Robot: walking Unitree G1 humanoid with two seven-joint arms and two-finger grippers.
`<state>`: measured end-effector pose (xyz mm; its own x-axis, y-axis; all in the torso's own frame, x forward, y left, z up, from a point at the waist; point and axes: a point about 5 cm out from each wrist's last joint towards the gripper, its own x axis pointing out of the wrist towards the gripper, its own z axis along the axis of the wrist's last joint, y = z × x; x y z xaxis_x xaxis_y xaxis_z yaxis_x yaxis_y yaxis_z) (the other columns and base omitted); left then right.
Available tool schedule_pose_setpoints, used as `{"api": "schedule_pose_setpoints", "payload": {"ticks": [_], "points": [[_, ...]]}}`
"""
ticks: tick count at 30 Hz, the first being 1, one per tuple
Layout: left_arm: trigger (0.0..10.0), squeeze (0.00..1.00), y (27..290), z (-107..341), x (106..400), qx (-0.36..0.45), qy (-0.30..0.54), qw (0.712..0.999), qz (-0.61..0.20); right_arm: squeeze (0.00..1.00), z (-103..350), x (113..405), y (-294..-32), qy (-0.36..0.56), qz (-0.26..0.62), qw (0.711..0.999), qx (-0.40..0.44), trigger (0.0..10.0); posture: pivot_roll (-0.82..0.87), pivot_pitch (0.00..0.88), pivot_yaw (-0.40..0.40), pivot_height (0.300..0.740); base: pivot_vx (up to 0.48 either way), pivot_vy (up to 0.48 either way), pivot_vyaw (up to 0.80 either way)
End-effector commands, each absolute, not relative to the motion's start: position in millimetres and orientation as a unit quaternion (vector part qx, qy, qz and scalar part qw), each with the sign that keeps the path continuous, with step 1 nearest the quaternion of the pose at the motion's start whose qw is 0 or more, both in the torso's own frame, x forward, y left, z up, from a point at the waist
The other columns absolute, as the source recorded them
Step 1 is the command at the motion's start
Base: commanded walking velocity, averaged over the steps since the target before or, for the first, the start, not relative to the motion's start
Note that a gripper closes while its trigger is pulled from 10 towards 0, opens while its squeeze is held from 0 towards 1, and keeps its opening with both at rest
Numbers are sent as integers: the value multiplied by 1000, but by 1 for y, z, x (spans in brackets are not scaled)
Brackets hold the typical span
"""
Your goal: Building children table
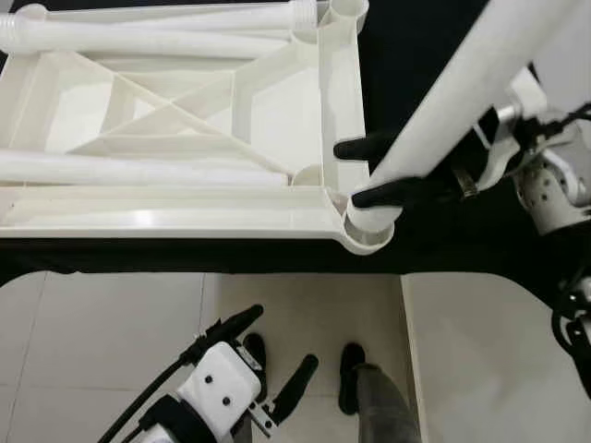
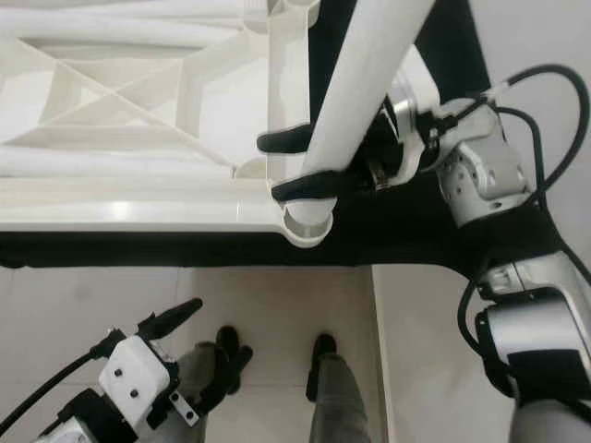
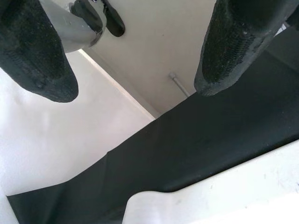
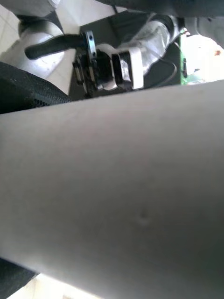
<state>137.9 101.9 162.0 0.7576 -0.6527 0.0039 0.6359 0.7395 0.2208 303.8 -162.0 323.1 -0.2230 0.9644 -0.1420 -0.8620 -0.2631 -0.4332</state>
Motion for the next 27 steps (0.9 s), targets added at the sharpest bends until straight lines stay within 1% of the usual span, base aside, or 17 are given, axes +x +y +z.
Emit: {"api": "schedule_pose_setpoints", "payload": {"ticks": [1,3,5,6,9,12,16,27], "points": [[10000,0,104,154,135,109,-16,930,-351,0,297,301,-158,-77,790,580,-182,10000,223,500,40,740,0,0,0],[10000,0,104,154,136,109,-16,930,-351,0,297,295,-157,-79,799,568,-183,10000,223,500,40,740,0,0,0],[10000,0,104,154,136,109,-16,930,-351,0,297,294,-156,-79,801,565,-183,10000,223,500,40,740,0,0,0],[10000,0,105,154,138,110,-17,930,-351,0,298,289,-153,-82,809,552,-186,10000,214,498,40,740,0,0,0],[10000,0,105,154,139,110,-18,930,-351,0,297,288,-150,-81,813,544,-189,10000,210,497,38,740,0,0,0],[10000,0,105,153,140,110,-19,930,-351,0,293,288,-148,-78,815,543,-190,10000,210,496,36,740,0,0,0],[10000,0,105,153,141,111,-20,929,-351,0,286,292,-148,-67,811,547,-194,10000,213,497,35,740,0,0,0],[10000,0,104,154,140,113,-22,930,-349,0,287,310,-154,-59,791,582,-182,10000,218,507,30,740,0,0,0]]}}
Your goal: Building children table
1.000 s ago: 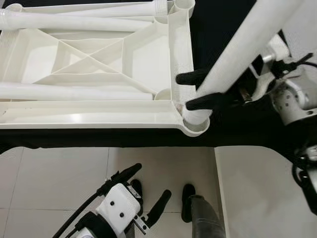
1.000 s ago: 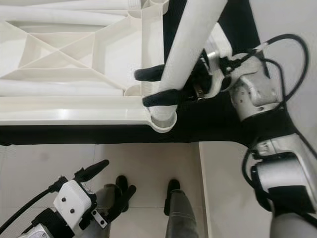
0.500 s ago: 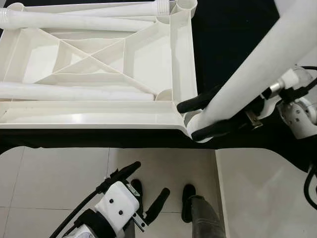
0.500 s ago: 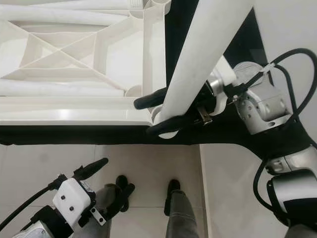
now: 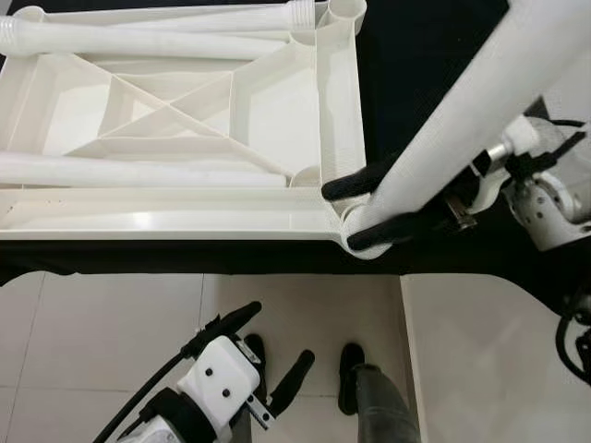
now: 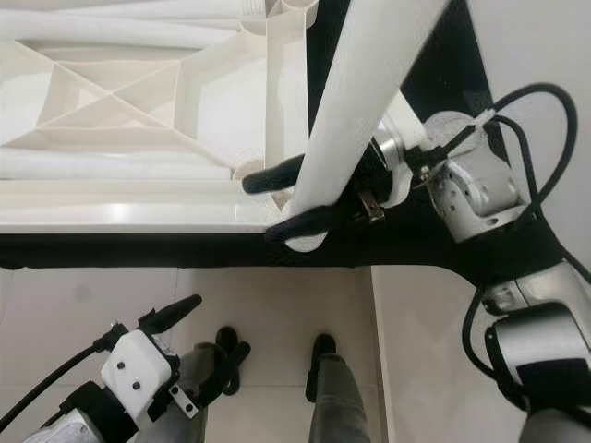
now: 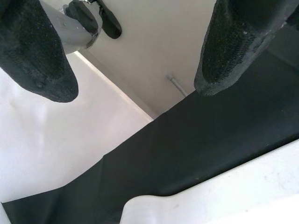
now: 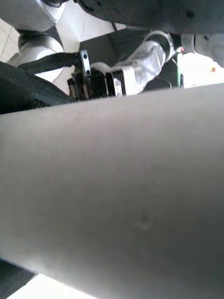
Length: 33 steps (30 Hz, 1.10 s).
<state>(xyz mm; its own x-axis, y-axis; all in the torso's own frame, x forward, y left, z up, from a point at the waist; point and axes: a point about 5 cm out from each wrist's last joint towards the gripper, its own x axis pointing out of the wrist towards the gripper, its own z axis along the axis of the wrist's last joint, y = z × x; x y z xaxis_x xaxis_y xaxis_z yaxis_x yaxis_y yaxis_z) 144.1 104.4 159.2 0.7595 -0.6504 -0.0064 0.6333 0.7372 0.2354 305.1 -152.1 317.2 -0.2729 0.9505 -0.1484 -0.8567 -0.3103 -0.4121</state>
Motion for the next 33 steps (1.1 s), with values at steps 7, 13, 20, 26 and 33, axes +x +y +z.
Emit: {"api": "schedule_pose_setpoints", "payload": {"ticks": [7,13,20,26,33], "points": [[10000,0,104,154,139,113,-23,930,-349,0,288,313,-157,-53,786,589,-182,10000,214,509,29,740,0,0,0],[10000,0,103,154,139,113,-24,930,-349,0,285,310,-155,-29,794,573,-201,10000,215,508,29,740,0,0,0],[10000,0,104,154,140,113,-24,930,-349,0,284,307,-148,-12,804,551,-223,10000,213,507,28,740,0,0,0],[10000,0,104,154,140,113,-25,930,-348,0,286,304,-141,-8,811,523,-263,10000,212,509,26,740,0,0,0],[10000,0,103,154,140,112,-26,931,-347,0,289,307,-137,-18,811,523,-262,10000,208,509,22,740,0,0,0]]}}
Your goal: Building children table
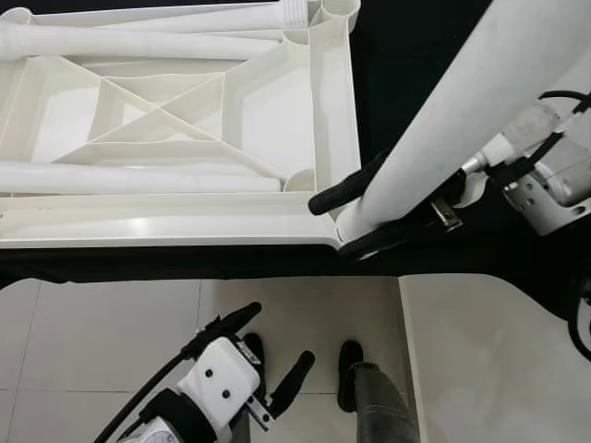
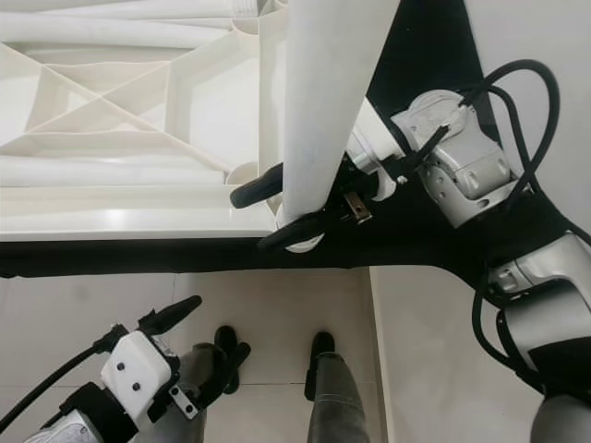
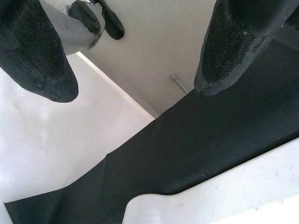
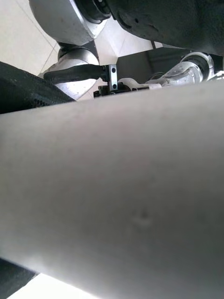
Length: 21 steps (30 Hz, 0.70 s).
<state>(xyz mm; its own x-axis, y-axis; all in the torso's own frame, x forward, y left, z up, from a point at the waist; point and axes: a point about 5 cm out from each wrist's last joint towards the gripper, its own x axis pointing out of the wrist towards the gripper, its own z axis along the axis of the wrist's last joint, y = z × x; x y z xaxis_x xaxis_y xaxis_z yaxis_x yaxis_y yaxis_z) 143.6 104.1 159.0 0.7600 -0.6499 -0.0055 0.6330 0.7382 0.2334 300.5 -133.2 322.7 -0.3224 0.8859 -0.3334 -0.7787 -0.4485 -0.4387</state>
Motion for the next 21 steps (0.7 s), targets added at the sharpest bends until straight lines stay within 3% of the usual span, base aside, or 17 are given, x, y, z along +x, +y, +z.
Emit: {"api": "schedule_pose_setpoints", "payload": {"ticks": [1,4,11,13,16,19,21], "points": [[10000,0,103,154,140,112,-27,931,-347,0,290,308,-136,-22,811,527,-252,10000,206,508,21,740,0,0,0],[10000,0,103,154,141,112,-27,931,-347,0,291,309,-137,-25,810,532,-244,10000,205,507,20,740,0,0,0],[10000,0,102,154,142,111,-28,931,-346,0,295,321,-137,-45,788,578,-207,10000,196,503,17,740,0,0,0],[10000,0,101,153,142,111,-29,931,-347,0,292,327,-135,-51,757,619,-203,10000,188,499,10,740,0,0,0],[10000,0,101,153,142,111,-29,931,-347,0,292,327,-135,-51,757,619,-203,10000,188,499,10,740,0,0,0],[10000,0,100,153,143,110,-30,931,-346,0,281,334,-137,-45,695,688,-204,10000,184,493,7,740,0,0,0],[10000,0,100,152,143,110,-30,931,-345,0,279,335,-138,-46,681,702,-203,10000,182,491,6,740,0,0,0]]}}
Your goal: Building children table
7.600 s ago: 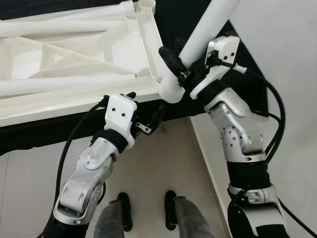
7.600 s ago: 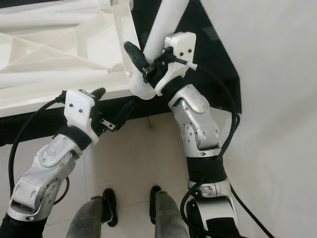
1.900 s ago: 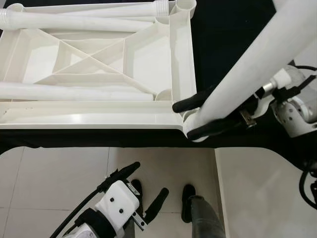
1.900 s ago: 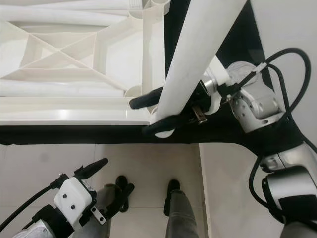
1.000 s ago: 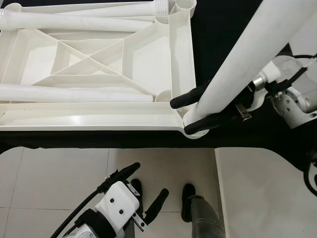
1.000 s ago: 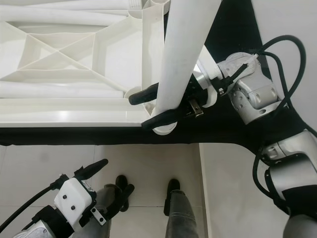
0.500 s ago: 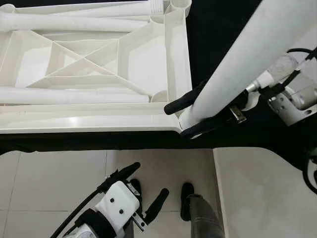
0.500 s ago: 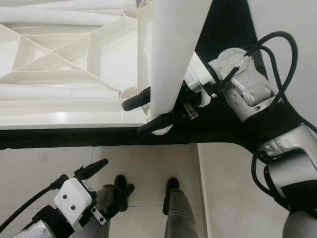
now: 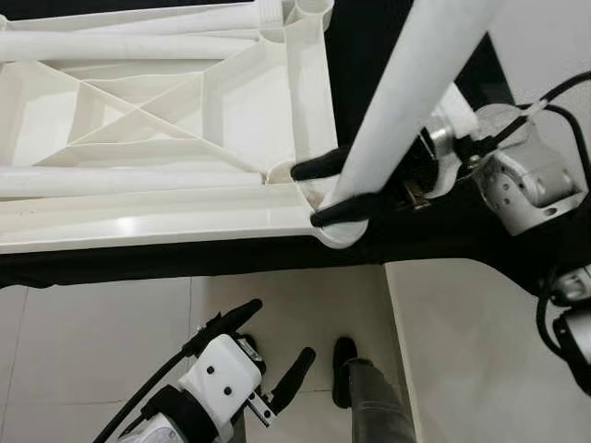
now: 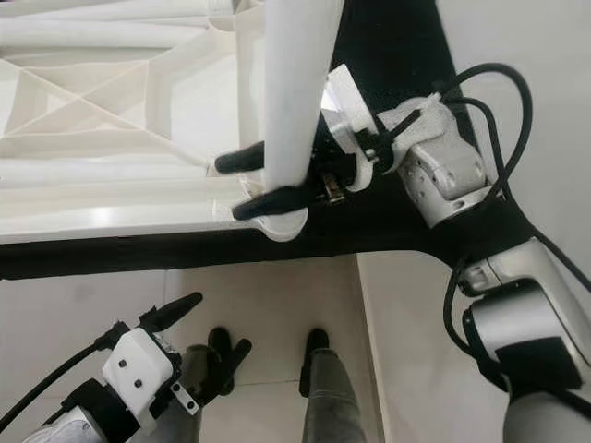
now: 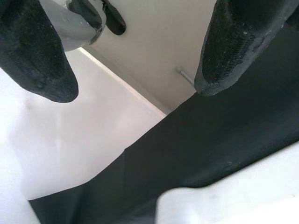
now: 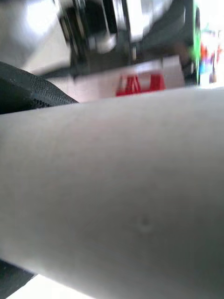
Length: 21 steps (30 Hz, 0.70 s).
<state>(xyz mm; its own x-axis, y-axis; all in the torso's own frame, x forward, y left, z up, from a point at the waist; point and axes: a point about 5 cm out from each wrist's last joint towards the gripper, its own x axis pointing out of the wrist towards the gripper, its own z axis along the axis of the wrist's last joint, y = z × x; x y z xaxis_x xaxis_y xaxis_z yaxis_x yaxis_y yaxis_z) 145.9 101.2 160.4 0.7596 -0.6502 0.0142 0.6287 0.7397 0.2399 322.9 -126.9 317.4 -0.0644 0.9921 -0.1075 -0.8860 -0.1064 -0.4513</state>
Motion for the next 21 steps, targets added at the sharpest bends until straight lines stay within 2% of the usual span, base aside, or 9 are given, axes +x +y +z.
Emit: {"api": "schedule_pose_setpoints", "payload": {"ticks": [1,4,7,9,12,13,16,18,21], "points": [[10000,0,100,152,143,110,-30,931,-345,0,279,335,-138,-46,681,702,-203,10000,182,491,6,740,0,0,0],[10000,0,100,152,143,110,-30,932,-345,0,277,336,-138,-44,664,718,-204,10000,180,489,6,740,0,0,0],[10000,0,100,152,144,110,-31,931,-346,0,272,343,-138,-41,605,771,-196,10000,173,484,4,740,0,0,0],[10000,0,99,151,144,110,-31,931,-347,0,263,347,-137,-33,539,824,-171,10000,160,476,-9,740,0,0,0],[10000,0,99,151,145,109,-31,931,-346,0,259,347,-137,-29,512,843,-162,10000,160,476,-9,740,0,0,0],[10000,0,99,151,145,109,-32,931,-346,0,254,348,-138,-26,463,872,-157,10000,151,476,-17,740,0,0,0],[10000,0,99,150,146,109,-33,932,-345,0,247,346,-136,-22,412,898,-154,10000,148,474,-24,740,0,0,0],[10000,0,99,150,148,109,-35,932,-343,0,223,334,-129,4,285,950,-124,10000,137,468,-31,740,0,0,0],[10000,0,99,150,149,108,-36,933,-342,0,212,325,-121,16,245,964,-101,10000,134,466,-30,740,0,0,0]]}}
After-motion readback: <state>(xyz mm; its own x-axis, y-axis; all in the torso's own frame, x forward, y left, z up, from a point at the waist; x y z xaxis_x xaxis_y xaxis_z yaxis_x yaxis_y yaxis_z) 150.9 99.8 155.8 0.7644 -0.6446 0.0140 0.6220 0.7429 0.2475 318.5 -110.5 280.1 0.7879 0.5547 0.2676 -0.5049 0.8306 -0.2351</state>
